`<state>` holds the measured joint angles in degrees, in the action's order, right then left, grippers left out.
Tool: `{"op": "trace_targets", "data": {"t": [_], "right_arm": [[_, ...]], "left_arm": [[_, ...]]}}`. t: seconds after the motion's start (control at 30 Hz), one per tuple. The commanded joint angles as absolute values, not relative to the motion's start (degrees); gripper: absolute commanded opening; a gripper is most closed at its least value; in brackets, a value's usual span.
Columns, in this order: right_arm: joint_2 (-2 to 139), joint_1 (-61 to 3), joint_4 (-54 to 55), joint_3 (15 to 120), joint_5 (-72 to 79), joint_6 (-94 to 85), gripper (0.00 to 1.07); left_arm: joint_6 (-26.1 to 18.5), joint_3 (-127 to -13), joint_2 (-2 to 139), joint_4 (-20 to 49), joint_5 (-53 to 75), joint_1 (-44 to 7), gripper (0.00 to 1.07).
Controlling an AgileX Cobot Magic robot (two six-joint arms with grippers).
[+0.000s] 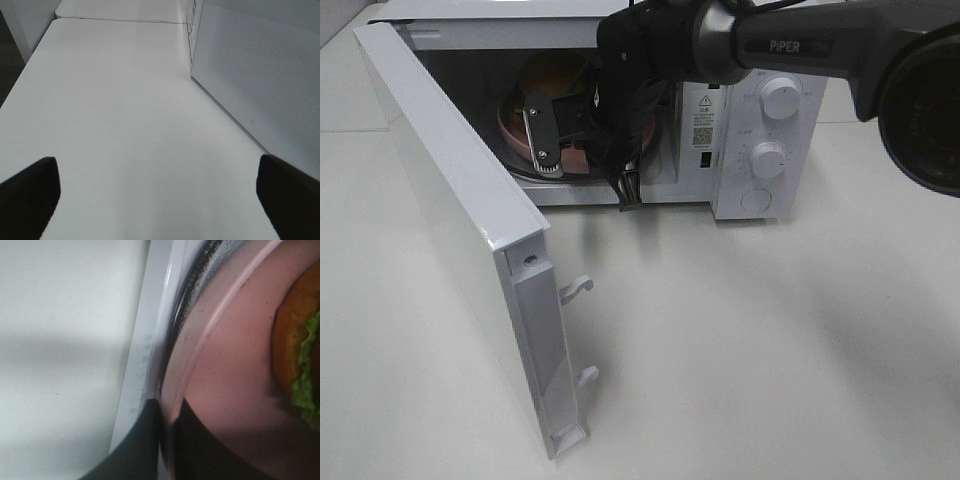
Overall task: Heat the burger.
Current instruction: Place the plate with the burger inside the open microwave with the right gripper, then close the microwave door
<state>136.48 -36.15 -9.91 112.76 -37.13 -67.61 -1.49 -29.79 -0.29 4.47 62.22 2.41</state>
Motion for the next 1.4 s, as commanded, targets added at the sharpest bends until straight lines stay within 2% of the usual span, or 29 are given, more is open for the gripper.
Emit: {"op": "trace_targets", "data": {"t": [0.03, 0.83, 1.0, 1.03, 1.1, 1.17, 1.2, 1.23, 1.27, 1.3, 1.4], "right_arm": [[135.2, -36.1, -9.8, 113.7, -33.6, -67.5, 0.02], [135.2, -36.7, -8.2, 114.0, -33.9, -66.4, 0.05], [135.2, -36.7, -7.8, 114.0, -34.0, -66.1, 0.16], [135.2, -36.7, -7.2, 114.0, -34.3, -65.9, 0.23], [135.2, -36.7, -7.0, 114.0, -34.6, -65.9, 0.27], [135.2, -36.7, -6.9, 114.0, -35.3, -65.9, 0.39], [135.2, -36.7, -6.9, 114.0, -35.3, -65.9, 0.39], [135.2, -36.7, -6.9, 114.0, -35.5, -65.9, 0.45], [135.2, -36.7, -6.9, 114.0, -35.5, -65.9, 0.45], [135.2, -36.7, -6.8, 114.0, -35.6, -65.9, 0.51], [135.2, -36.7, -6.3, 114.0, -36.0, -65.9, 0.58]], "left_arm": [[-1.4, -29.5, -0.5, 4.5, 61.4, 2.3, 1.02], [-1.4, -29.5, -0.5, 4.5, 61.4, 2.3, 1.02], [-1.4, -29.5, -0.5, 4.5, 61.4, 2.3, 1.02], [-1.4, -29.5, -0.5, 4.5, 61.4, 2.3, 1.02], [-1.4, -29.5, -0.5, 4.5, 61.4, 2.3, 1.02], [-1.4, -29.5, -0.5, 4.5, 61.4, 2.3, 1.02], [-1.4, -29.5, -0.5, 4.5, 61.4, 2.3, 1.02], [-1.4, -29.5, -0.5, 4.5, 61.4, 2.3, 1.02], [-1.4, -29.5, -0.5, 4.5, 61.4, 2.3, 1.02], [-1.4, -29.5, -0.5, 4.5, 61.4, 2.3, 1.02], [-1.4, -29.5, -0.5, 4.5, 61.4, 2.3, 1.02]]}}
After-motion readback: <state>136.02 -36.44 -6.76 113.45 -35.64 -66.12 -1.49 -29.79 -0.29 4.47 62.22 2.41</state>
